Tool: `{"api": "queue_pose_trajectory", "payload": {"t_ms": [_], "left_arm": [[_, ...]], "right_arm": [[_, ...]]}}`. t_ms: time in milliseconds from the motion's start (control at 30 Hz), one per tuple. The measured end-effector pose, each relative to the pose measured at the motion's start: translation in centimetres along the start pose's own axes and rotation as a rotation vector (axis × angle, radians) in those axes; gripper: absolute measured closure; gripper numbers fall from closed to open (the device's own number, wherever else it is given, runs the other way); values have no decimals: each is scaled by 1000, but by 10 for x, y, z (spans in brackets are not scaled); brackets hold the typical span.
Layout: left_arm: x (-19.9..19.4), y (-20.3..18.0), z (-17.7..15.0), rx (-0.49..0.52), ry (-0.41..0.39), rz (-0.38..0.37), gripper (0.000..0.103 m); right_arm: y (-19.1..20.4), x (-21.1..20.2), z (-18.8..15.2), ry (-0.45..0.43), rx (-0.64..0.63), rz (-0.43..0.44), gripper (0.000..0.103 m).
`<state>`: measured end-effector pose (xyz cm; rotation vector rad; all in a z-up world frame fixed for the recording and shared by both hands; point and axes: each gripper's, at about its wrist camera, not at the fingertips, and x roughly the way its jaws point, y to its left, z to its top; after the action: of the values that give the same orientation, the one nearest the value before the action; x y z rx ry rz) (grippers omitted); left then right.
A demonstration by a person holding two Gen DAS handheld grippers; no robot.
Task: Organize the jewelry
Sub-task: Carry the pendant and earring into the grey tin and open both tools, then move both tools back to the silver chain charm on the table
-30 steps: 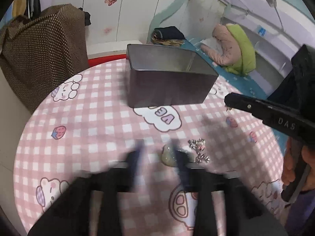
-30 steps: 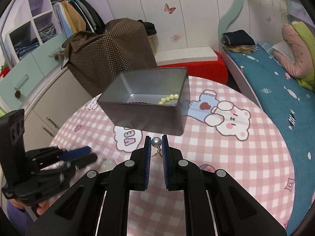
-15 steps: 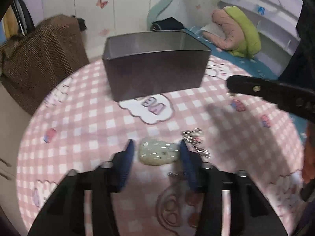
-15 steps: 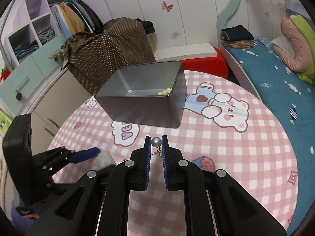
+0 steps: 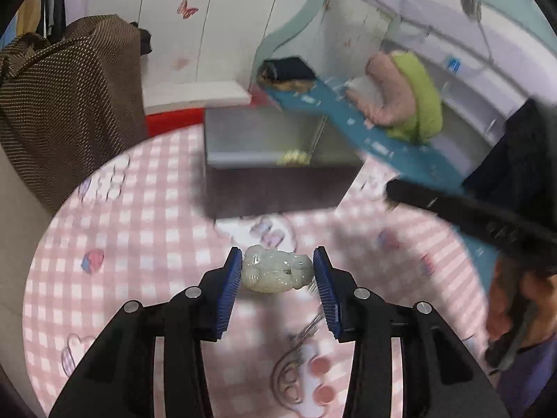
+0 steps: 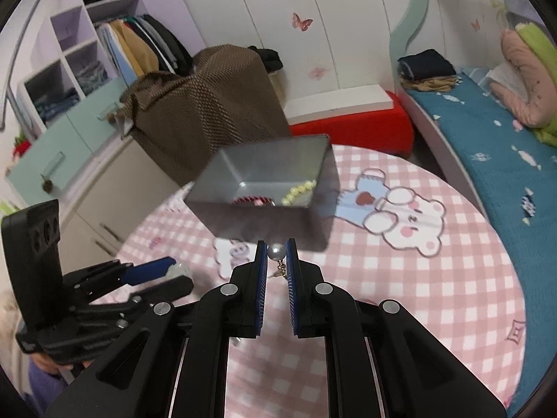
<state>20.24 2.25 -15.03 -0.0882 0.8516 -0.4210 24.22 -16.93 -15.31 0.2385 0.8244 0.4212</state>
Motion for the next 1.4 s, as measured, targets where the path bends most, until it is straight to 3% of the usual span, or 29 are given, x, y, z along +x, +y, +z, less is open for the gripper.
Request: {"api": "queue_pose_trajectory", "payload": {"t_ms": [167, 333, 467, 667, 1100, 1167, 1233, 1400], "left_arm": [[-10, -3, 49, 16, -55, -29, 63], [18, -3, 87, 9, -11, -11, 63], [39, -1, 99, 4, 18, -1, 62], [57, 8, 95, -50, 52, -6, 62], [54, 9, 90, -45, 44, -13, 62], [54, 8, 91, -45, 46, -14, 59], [50, 9, 91, -53, 36, -8, 51], [34, 8, 87, -53, 12, -16, 51]], "right_arm": [[-1, 1, 26, -15, 41, 76, 91], [-6, 17, 53, -2, 110, 123, 91], [-3, 34, 64, 21, 102, 94, 91], [-3, 58, 63, 61, 92, 51, 91], [-11, 71, 55, 94, 126, 56, 91], [-12, 71, 54, 101, 130, 55, 89], [-14, 71, 53, 109, 147, 64, 89], [-19, 57, 52, 87, 170, 63, 86]]}}
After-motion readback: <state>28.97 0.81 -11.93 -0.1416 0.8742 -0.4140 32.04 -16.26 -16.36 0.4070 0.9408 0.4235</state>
